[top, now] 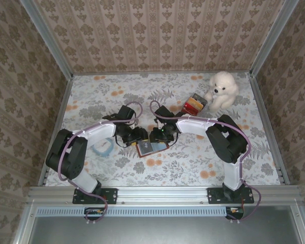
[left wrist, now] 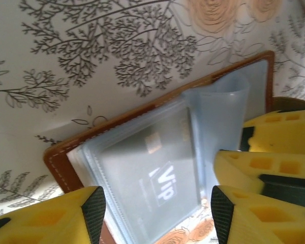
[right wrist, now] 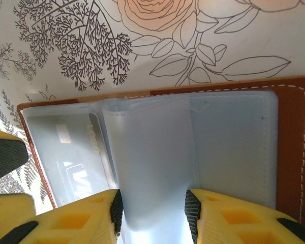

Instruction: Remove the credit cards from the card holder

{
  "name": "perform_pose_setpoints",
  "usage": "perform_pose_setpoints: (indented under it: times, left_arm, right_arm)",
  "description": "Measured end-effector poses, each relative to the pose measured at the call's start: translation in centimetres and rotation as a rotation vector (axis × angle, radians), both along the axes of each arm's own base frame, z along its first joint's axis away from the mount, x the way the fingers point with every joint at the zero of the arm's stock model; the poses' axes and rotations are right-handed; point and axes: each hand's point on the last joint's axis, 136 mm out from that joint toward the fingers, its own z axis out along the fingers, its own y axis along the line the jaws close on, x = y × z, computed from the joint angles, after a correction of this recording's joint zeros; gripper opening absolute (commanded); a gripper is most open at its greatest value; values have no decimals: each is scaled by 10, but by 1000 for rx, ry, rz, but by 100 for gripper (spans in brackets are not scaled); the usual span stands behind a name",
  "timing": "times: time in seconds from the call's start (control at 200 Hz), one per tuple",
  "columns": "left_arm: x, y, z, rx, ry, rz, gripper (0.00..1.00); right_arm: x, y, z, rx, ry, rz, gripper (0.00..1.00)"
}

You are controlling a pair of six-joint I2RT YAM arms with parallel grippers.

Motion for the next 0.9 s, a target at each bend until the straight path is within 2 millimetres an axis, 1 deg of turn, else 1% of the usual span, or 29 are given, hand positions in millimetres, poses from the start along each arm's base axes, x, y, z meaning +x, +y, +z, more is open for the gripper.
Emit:
perform_pose_setpoints:
  times: [0.095,0.22,0.27,0.55,0.74,0.9]
  left_arm:
    - [0,2,-3,12,7,3,60]
    - [-1,1,-4,12,13,7,51]
    - [0,1,-5,12,13,8,50]
    - [0,0,-7,10,18,6,50]
    - [0,-1,-8,10,19,8,54]
    - [1,-1,-8,10,19,9,53]
  right_arm:
    - [0,0,0,0,0,0,43]
    - [0,0,0,0,0,0,43]
    - [0,0,0,0,0,0,43]
    - [0,0,0,0,0,0,43]
    - [0,0,0,0,0,0,43]
    - [0,0,0,-1,0,0,43]
